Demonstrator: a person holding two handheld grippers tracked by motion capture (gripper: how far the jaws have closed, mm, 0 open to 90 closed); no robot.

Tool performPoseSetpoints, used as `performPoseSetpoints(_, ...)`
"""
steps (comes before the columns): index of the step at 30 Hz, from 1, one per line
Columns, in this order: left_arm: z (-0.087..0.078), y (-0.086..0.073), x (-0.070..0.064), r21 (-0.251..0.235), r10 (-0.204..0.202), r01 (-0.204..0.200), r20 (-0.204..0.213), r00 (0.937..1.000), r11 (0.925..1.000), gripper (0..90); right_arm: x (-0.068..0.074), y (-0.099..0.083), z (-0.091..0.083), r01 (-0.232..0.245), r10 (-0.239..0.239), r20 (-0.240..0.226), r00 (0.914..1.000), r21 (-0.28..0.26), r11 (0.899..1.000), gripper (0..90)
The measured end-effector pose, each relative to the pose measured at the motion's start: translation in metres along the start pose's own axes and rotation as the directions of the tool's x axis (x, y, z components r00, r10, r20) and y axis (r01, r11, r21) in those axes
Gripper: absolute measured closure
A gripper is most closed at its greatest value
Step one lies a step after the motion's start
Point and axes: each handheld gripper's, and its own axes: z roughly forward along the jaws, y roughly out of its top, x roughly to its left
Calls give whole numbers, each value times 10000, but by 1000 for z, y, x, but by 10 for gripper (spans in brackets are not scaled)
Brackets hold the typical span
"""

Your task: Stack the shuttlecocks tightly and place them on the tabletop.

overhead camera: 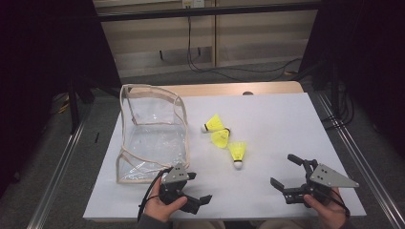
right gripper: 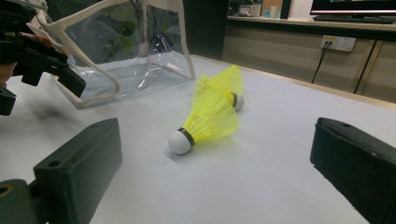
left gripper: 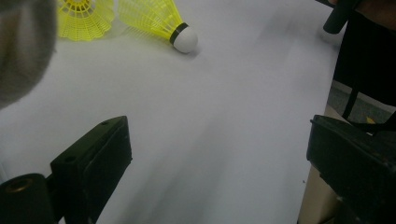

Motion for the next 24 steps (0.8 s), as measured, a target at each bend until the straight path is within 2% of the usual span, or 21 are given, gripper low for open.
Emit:
performPoseSetpoints(17,0,0,1,-30,24,-24,29,10000,10000,62,0,0,1,53,-53,-19,10000,19,10000,16)
performPoseSetpoints(24,-1,-1,0,77,37,-39,160,9999,10000,61,0,0,0,28,-28,-24,10000,14,10000,16)
